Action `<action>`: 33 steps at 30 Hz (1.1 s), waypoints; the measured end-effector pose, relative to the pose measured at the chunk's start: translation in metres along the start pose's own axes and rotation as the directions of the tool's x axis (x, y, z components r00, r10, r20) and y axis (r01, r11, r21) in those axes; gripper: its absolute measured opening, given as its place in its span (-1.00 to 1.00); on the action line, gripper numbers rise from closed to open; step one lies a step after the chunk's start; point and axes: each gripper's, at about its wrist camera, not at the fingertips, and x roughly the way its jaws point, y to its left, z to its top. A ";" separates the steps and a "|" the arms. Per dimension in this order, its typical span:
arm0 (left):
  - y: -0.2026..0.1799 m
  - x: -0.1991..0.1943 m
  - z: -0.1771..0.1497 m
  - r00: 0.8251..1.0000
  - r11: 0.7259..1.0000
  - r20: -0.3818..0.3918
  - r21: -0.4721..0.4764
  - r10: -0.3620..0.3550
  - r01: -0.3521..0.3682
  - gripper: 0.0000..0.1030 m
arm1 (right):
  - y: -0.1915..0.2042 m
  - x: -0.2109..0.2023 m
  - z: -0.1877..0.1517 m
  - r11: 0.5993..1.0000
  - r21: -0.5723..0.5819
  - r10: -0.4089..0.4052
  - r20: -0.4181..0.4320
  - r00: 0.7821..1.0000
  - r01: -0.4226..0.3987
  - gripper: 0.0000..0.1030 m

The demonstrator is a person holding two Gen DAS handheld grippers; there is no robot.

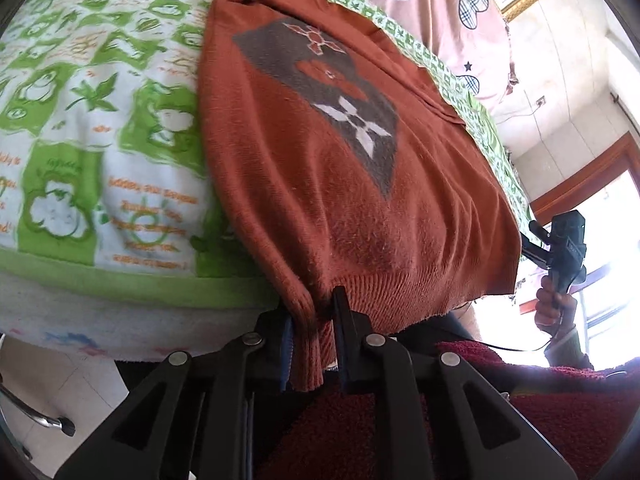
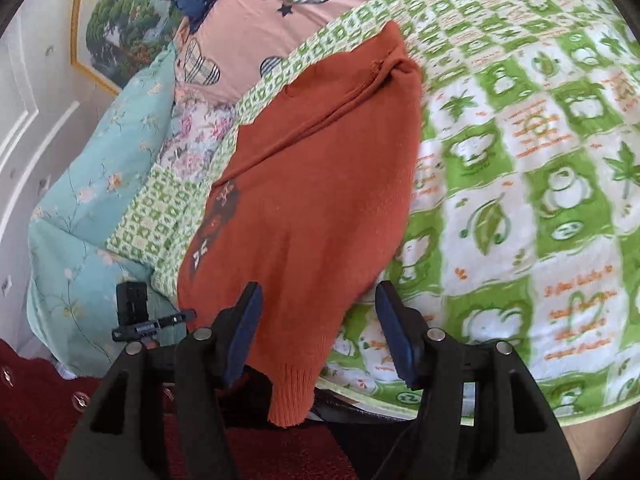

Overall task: Fold small clothes
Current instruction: 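Grasp the ribbed hem with the left gripper while the right gripper grasps it too, then lift the hem with both grippers and fold it toward the collar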

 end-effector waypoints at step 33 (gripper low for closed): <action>-0.048 -0.072 0.220 0.856 0.988 0.497 0.120 -0.142 0.095 -0.86 | 0.056 0.032 0.196 0.996 -0.024 -0.080 0.214 0.974 0.087 -0.79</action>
